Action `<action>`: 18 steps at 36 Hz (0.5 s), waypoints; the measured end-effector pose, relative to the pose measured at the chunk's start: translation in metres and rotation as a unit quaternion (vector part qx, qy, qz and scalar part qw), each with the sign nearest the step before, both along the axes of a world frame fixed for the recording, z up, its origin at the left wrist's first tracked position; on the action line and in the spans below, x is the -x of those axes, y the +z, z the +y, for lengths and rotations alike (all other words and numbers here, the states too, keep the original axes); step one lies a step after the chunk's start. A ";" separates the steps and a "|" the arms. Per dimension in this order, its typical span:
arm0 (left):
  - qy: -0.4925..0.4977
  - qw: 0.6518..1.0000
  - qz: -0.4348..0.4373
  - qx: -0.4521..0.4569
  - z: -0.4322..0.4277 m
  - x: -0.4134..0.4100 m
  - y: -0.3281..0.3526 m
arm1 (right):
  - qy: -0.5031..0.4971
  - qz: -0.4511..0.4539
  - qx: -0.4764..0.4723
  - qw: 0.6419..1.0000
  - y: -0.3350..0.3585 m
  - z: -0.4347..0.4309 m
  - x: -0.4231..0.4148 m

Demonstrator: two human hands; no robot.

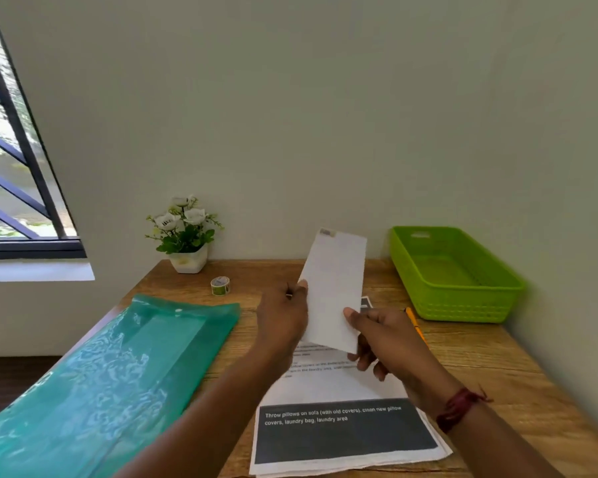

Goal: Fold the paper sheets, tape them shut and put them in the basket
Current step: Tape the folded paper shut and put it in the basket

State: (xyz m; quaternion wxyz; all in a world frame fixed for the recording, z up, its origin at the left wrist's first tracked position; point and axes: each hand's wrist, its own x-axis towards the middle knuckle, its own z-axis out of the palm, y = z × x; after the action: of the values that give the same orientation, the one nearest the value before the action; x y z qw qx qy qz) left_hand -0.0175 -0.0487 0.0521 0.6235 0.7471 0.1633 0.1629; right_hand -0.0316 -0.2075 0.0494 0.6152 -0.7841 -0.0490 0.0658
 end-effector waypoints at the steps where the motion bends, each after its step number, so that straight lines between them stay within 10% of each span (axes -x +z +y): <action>1: 0.003 1.000 -0.007 0.008 -0.009 0.001 0.000 | -0.025 -0.001 -0.020 0.999 0.000 -0.003 0.002; 10: -0.043 0.997 -0.029 0.053 -0.080 -0.007 -0.001 | -0.233 -0.230 0.067 0.943 -0.011 -0.040 0.002; 18: -0.218 0.973 -0.002 0.073 -0.114 -0.015 0.013 | -0.294 -0.249 0.099 0.917 0.012 -0.093 -0.015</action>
State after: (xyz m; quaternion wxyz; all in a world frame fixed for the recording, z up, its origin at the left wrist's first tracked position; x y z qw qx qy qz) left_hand -0.0024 -0.1623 0.0654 0.6973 0.7167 0.0060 0.0121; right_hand -0.0169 -0.3006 0.0614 0.4938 -0.8111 0.0390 -0.3110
